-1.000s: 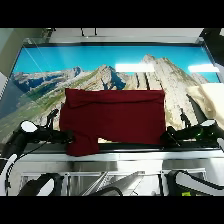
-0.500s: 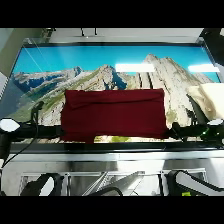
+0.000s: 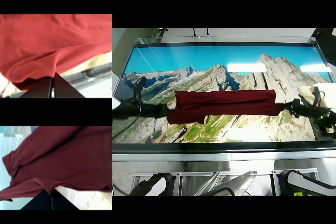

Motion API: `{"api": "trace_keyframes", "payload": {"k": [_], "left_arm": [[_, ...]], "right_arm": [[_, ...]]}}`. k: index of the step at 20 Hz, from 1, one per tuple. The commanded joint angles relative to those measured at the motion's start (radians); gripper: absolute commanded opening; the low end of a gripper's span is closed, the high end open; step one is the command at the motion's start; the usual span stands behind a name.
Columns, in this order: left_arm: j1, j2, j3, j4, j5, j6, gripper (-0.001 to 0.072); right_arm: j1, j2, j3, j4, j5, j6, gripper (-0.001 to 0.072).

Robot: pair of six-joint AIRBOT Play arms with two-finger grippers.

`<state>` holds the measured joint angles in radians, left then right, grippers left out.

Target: Fold the shirts.

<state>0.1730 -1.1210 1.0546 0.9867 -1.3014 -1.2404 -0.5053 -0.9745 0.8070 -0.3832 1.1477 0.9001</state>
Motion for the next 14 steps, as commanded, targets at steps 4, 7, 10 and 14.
{"api": "trace_keyframes", "payload": {"k": [4,7,10,14], "left_arm": [[-0.131,-0.433,0.342,0.049,0.072,0.004,0.0014],[-0.145,-0.600,0.469,0.095,0.070,0.002,0.0014],[-0.133,-0.700,0.580,0.095,0.061,-0.026,0.0014],[-0.123,-0.777,0.699,0.084,0.005,-0.048,0.0015]], "right_arm": [[0.168,-0.308,0.180,0.073,-0.217,-0.113,0.0019],[0.172,-0.431,0.248,0.073,-0.224,-0.132,0.0019],[0.163,-0.448,0.293,0.047,-0.235,-0.145,0.0019],[0.145,-0.448,0.326,0.025,-0.216,-0.145,0.0178]]}}
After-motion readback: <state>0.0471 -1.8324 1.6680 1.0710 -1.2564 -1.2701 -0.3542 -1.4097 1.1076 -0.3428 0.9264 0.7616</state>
